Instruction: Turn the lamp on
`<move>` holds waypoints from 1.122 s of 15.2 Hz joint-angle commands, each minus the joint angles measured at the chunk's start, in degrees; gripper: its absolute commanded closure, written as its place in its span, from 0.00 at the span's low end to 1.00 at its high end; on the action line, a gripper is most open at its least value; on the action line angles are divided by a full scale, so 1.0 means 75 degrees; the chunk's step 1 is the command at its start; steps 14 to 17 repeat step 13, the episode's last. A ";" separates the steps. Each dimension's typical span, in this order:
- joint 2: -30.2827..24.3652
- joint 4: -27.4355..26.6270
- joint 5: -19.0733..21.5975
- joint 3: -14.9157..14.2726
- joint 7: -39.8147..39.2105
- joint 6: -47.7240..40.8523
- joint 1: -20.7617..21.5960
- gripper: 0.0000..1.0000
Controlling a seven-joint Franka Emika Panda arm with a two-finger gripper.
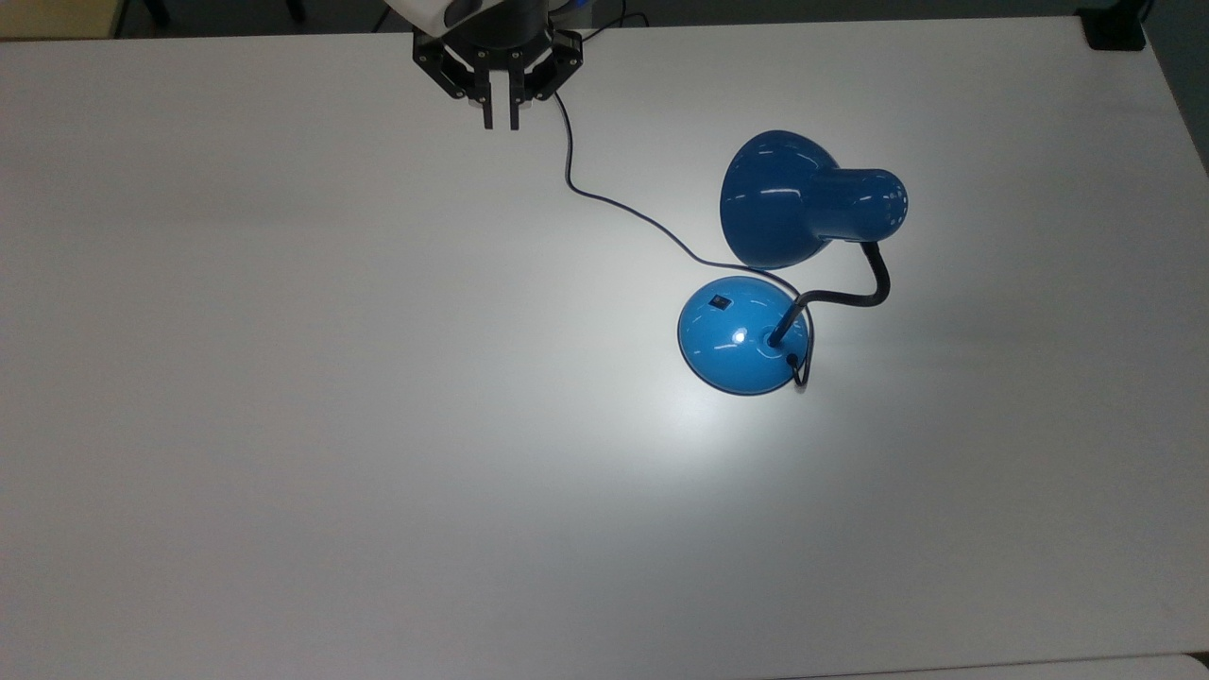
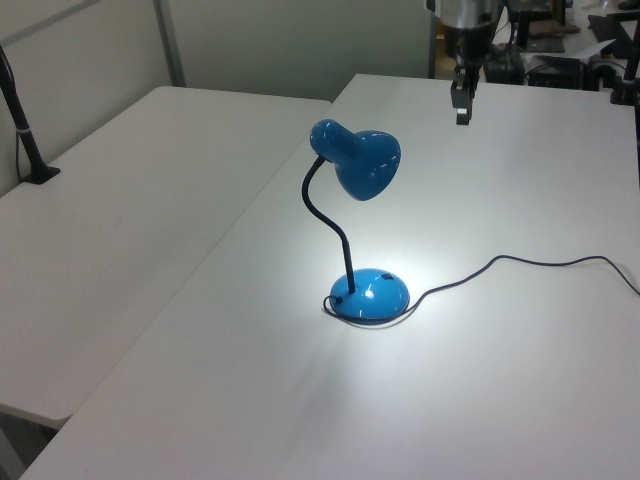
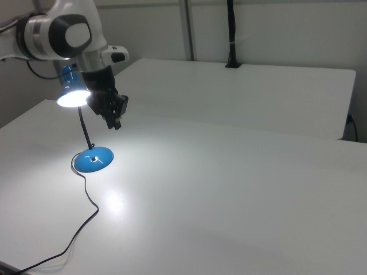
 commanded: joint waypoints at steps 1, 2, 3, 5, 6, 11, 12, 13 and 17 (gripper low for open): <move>-0.0122 0.0484 -0.0127 -0.0159 0.0479 -0.0472 0.0003 0.28; -0.0122 0.0612 -0.0127 -0.0183 0.0526 -0.0624 0.0026 0.19; -0.0122 0.0683 -0.0127 -0.0195 0.0538 -0.0788 0.0038 0.05; -0.0134 0.0836 -0.0127 -0.0452 0.0457 -0.1117 0.0224 0.00; -0.0145 0.0836 -0.0127 -0.0697 0.0491 -0.1118 0.0411 0.00; -0.0286 0.0836 -0.0127 -0.1672 0.0503 -0.1094 0.1246 0.00; -0.0298 0.0836 -0.0127 -0.1672 0.0503 -0.1106 0.1234 0.00; -0.0298 0.0836 -0.0127 -0.1672 0.0503 -0.1118 0.1222 0.00; -0.0298 0.0836 -0.0127 -0.1672 0.0503 -0.1118 0.1222 0.00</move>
